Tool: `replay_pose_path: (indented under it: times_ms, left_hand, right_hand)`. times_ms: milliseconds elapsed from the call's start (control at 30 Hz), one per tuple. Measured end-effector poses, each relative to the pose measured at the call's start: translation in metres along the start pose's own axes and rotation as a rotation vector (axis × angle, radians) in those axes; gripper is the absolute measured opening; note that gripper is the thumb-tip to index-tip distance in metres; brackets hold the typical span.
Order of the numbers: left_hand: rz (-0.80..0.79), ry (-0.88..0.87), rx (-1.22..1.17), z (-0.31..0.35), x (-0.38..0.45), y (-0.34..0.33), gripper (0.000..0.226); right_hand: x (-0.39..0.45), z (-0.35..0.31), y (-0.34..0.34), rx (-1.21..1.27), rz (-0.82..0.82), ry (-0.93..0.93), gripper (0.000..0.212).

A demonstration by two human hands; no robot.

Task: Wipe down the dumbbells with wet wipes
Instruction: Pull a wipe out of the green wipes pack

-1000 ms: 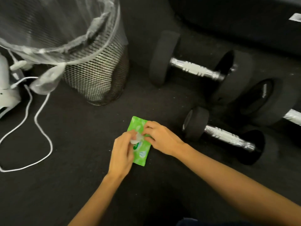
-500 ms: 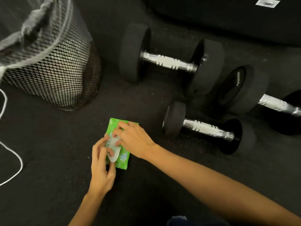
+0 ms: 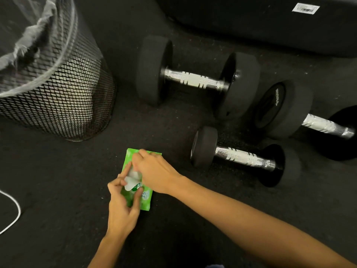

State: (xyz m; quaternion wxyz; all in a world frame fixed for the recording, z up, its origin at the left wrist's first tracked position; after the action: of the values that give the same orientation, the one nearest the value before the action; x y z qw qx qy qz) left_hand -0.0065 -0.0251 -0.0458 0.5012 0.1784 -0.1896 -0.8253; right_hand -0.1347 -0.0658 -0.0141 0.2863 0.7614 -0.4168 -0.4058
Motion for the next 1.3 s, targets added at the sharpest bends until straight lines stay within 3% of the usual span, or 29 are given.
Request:
replay_pose_path:
  times_ms: [133,267,333,400,533,667,800,900,1000,1133,1233,1300]
  left_hand:
    - [-0.011,-0.044,-0.019,0.003,0.002,-0.001,0.052]
    - [0.013,-0.082,-0.020,0.001,0.000,-0.002,0.050]
    - [0.058,0.005,0.024,-0.007,-0.001,-0.002,0.062]
    - [0.067,0.077,0.032,-0.012,-0.002,-0.002,0.066]
    - [0.048,0.021,0.000,-0.009,-0.001,-0.001,0.053]
    - [-0.005,-0.048,0.239,-0.003,0.003,-0.004,0.029]
    - [-0.214,-0.094,0.623,-0.009,0.004,-0.018,0.054]
    - [-0.200,-0.042,0.695,-0.003,0.006,-0.018,0.053]
    - [-0.012,-0.028,0.390,0.029,0.023,-0.009,0.047]
    - [0.230,0.145,-0.597,0.086,0.063,0.007,0.039]
    - [0.297,0.118,-0.726,0.129,0.074,0.010,0.041]
    - [0.145,0.203,-0.820,0.142,0.084,0.002,0.054]
  right_hand:
    - [-0.005,0.005,0.017,0.306,0.014,-0.026,0.016]
    - [-0.010,0.012,0.018,0.551,0.072,-0.061,0.024]
    - [-0.010,0.019,0.018,0.658,0.138,-0.083,0.021]
    - [-0.009,0.023,0.022,0.694,0.180,-0.085,0.020]
    - [-0.007,0.022,0.029,0.693,0.191,-0.068,0.017]
    - [-0.012,0.023,0.040,0.692,0.231,-0.068,0.012]
    - [-0.019,0.029,0.061,0.707,0.316,-0.084,0.011]
    - [-0.028,0.035,0.081,0.742,0.389,-0.087,0.015]
    - [-0.042,0.041,0.102,0.800,0.445,-0.063,0.019]
    - [-0.064,0.049,0.124,0.839,0.520,-0.050,0.019]
    - [-0.080,0.059,0.136,0.852,0.583,-0.071,0.019]
    - [-0.087,0.066,0.142,0.865,0.586,-0.077,0.022]
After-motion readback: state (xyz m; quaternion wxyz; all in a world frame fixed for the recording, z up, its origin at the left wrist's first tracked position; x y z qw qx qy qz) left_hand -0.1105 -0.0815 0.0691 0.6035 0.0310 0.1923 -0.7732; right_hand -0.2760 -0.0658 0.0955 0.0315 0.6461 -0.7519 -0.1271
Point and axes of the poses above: each hand's wrist, its own x-axis towards the middle knuckle, its own y-axis out of the back of the hand, z = x × y, the point moved 5 cm from there along x, towards the middle knuckle, and after that the axes turned 9 degrees about -z, right-handed, at the moved point
